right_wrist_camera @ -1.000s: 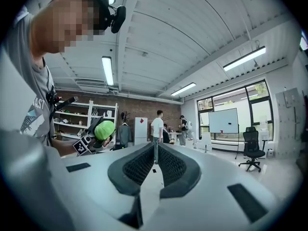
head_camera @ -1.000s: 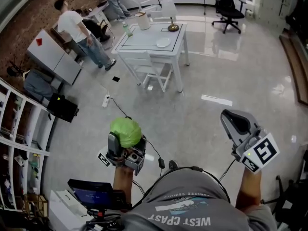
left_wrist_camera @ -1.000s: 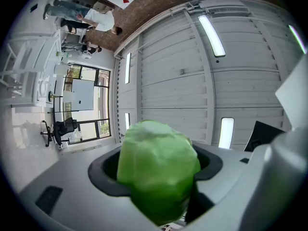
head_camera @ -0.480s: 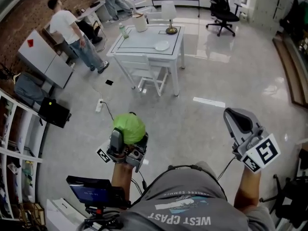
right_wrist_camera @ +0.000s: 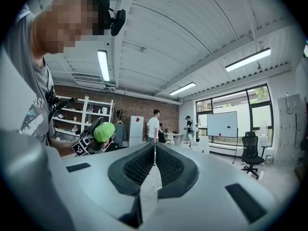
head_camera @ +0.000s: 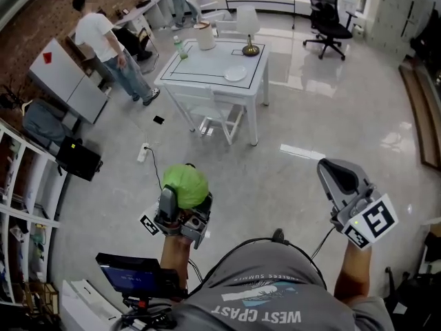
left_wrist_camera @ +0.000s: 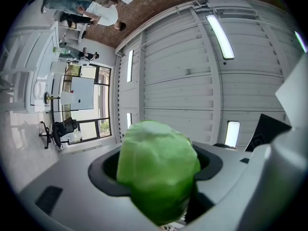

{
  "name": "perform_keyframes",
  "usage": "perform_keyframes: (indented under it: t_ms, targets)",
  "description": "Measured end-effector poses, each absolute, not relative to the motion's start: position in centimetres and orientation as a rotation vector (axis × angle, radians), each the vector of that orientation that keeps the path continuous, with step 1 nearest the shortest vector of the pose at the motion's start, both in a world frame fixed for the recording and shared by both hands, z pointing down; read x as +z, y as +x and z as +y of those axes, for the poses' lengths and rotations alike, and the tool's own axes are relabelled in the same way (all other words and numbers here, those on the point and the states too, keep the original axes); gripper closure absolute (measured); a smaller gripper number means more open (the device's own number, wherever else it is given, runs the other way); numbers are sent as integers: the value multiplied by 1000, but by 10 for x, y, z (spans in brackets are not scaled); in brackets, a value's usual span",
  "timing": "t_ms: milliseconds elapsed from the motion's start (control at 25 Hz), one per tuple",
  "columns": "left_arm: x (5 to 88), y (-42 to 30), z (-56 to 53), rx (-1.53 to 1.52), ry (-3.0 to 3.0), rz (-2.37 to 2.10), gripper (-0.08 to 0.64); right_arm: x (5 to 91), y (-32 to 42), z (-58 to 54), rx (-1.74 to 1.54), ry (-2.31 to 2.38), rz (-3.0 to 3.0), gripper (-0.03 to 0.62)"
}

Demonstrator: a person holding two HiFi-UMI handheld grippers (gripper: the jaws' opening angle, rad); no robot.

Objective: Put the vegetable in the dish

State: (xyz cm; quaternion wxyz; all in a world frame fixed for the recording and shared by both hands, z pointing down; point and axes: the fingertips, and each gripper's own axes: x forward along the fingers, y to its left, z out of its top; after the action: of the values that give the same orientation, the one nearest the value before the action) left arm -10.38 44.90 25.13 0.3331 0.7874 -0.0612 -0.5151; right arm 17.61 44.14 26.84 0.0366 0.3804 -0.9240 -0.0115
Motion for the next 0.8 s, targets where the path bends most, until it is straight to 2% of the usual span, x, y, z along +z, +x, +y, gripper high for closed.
perform_keyframes:
  t_ms: [480, 800]
  targets:
    - [239, -54, 401, -1402, 2073, -224, 225, 257, 227, 377, -44, 1078, -2858, 583]
    - [236, -59, 373, -1381, 2070, -195, 225, 265, 222, 355, 1, 1114, -2846, 583]
